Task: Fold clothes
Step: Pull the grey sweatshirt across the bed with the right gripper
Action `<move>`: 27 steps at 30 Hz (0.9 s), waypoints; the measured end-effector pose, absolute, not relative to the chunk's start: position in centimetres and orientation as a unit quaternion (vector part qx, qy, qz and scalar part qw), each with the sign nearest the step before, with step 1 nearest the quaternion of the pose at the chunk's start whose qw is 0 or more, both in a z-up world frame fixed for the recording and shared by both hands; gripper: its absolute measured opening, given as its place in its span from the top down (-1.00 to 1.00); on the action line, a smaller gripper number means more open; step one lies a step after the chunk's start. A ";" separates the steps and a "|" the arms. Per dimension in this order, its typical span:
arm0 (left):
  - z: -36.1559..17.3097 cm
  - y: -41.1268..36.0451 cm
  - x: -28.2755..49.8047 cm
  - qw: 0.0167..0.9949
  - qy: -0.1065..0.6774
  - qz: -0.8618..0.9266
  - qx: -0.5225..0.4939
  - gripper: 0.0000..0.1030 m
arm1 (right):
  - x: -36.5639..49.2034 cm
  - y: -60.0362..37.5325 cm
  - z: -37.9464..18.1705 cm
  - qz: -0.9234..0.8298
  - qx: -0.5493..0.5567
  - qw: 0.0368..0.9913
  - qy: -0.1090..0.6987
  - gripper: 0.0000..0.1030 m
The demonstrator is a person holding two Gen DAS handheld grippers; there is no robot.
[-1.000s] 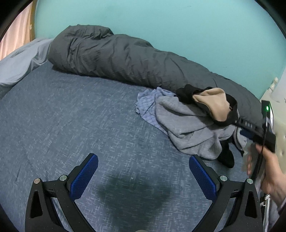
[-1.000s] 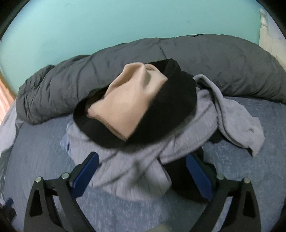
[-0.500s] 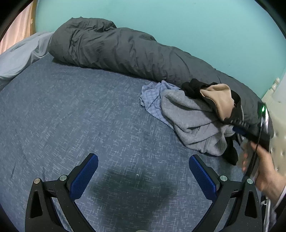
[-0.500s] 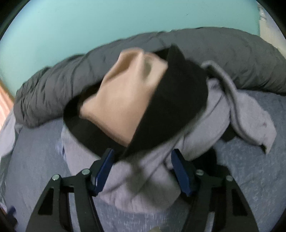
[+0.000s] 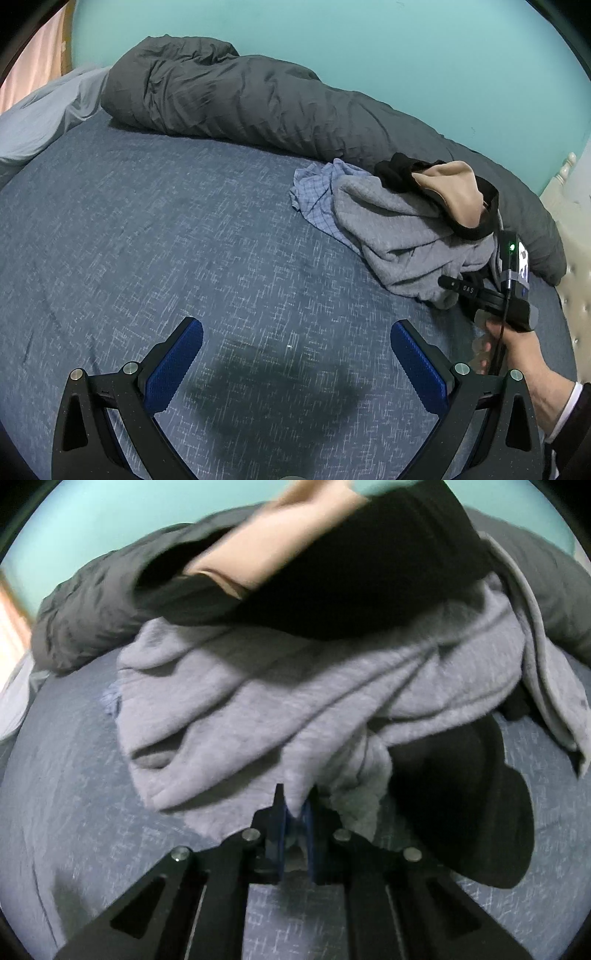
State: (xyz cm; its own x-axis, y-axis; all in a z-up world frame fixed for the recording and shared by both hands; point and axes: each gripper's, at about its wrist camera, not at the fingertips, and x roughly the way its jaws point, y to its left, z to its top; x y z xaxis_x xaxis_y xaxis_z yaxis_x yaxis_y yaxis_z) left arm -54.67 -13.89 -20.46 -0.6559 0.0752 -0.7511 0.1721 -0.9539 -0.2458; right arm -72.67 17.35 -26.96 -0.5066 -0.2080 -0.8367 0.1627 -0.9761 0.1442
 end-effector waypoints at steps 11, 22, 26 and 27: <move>-18.6 -13.0 -50.7 0.021 0.146 -0.906 0.398 -1.00 | -64.9 15.8 -23.6 -0.872 0.448 0.193 0.048 0.89; -16.2 -11.9 -43.4 0.017 0.135 -0.919 0.369 -1.00 | -54.4 15.9 -21.7 -0.870 0.421 0.254 0.039 0.89; -16.0 -12.0 -39.9 0.015 0.132 -0.923 0.362 -1.00 | -50.4 15.7 -20.4 -0.869 0.406 0.281 0.032 0.89; -15.9 -12.1 -39.1 0.015 0.132 -0.924 0.359 -1.00 | -49.5 15.3 -20.1 -0.868 0.401 0.291 0.034 0.89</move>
